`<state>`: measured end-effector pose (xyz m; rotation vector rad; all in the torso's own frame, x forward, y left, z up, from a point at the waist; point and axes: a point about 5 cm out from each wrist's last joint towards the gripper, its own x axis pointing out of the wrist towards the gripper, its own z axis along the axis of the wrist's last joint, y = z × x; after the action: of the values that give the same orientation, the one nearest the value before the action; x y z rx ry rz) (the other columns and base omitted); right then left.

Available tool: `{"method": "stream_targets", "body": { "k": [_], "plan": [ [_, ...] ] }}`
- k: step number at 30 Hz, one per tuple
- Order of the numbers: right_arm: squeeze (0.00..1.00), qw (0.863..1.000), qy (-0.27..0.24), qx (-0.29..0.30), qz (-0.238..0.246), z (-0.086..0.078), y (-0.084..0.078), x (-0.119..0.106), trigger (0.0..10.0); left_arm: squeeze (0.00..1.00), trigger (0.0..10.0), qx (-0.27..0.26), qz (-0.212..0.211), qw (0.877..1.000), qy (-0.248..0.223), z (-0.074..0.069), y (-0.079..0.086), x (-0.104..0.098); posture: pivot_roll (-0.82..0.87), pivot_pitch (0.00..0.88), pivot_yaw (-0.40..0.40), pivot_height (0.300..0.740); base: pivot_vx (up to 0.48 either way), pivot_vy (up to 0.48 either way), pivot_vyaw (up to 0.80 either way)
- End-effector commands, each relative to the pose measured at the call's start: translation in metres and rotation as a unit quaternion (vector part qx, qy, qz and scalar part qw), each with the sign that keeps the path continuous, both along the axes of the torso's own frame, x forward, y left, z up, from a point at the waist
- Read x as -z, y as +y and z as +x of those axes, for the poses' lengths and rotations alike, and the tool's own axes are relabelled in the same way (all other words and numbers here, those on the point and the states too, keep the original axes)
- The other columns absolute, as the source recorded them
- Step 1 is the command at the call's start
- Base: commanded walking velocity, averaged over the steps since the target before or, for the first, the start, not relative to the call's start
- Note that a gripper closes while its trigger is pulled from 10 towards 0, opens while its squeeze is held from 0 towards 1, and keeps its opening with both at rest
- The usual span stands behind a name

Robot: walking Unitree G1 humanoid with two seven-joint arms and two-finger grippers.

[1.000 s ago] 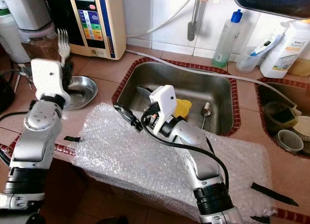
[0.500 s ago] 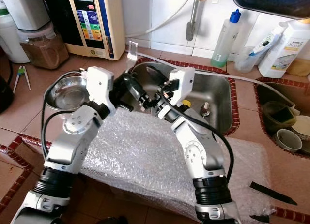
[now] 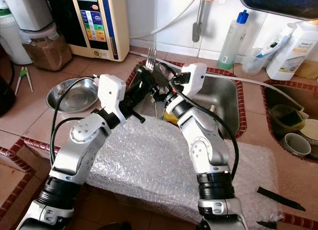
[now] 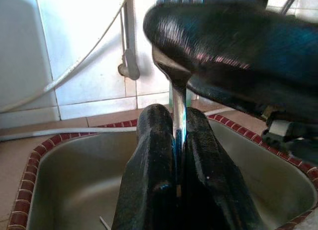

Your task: Kitchen organization

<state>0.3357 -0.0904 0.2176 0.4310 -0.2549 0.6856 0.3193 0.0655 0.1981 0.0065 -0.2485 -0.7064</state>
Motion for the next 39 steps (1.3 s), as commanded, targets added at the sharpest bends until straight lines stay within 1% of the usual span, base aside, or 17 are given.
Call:
{"method": "stream_targets", "body": {
  "k": [1,5,8,12,18,20,21,39],
  "plan": [
    [0.00,1.000,-0.009,0.008,0.001,0.003,-0.002,-0.006,0.0,0.00,0.0,0.010,0.007,1.000,-0.018,-0.004,-0.002,-0.005,0.01,0.061,0.016,0.740,0.000,0.000,0.00],
    [0.00,1.000,-0.006,0.002,-0.005,0.005,-0.001,-0.006,0.0,0.00,0.0,0.015,0.008,1.000,-0.016,-0.005,-0.002,-0.003,0.01,0.059,0.018,0.740,0.000,0.000,0.00],
    [0.00,1.000,-0.002,-0.023,-0.004,0.005,0.001,-0.004,0.0,0.00,0.0,0.024,0.016,0.999,-0.020,-0.006,-0.004,-0.003,0.01,0.056,0.021,0.740,0.000,0.000,0.00],
    [0.00,1.000,-0.005,-0.025,-0.006,0.008,0.000,-0.006,0.0,0.00,0.0,0.028,0.016,0.999,-0.019,-0.007,-0.005,-0.002,0.01,0.055,0.021,0.740,0.000,0.000,0.00],
    [0.00,1.000,-0.018,-0.021,-0.014,0.012,-0.004,-0.011,0.0,0.00,0.0,0.029,0.018,0.999,-0.019,-0.007,-0.005,-0.002,0.01,0.055,0.018,0.740,0.000,0.000,0.00],
    [0.00,0.998,-0.035,-0.033,-0.036,0.010,-0.003,-0.013,0.0,0.00,0.0,0.027,0.019,0.999,-0.018,-0.007,-0.004,0.000,0.01,0.055,0.018,0.740,0.000,0.000,0.00],
    [0.00,0.998,-0.036,-0.033,-0.038,0.010,-0.003,-0.013,0.0,0.00,0.0,0.027,0.020,0.999,-0.017,-0.007,-0.004,0.000,0.01,0.055,0.018,0.740,0.000,0.000,0.00],
    [0.00,0.999,-0.033,-0.009,-0.039,0.013,-0.012,-0.008,0.0,0.00,0.0,0.027,0.031,0.999,-0.019,-0.007,-0.003,0.003,0.01,0.045,0.022,0.740,0.000,0.000,0.00]
  ]
}}
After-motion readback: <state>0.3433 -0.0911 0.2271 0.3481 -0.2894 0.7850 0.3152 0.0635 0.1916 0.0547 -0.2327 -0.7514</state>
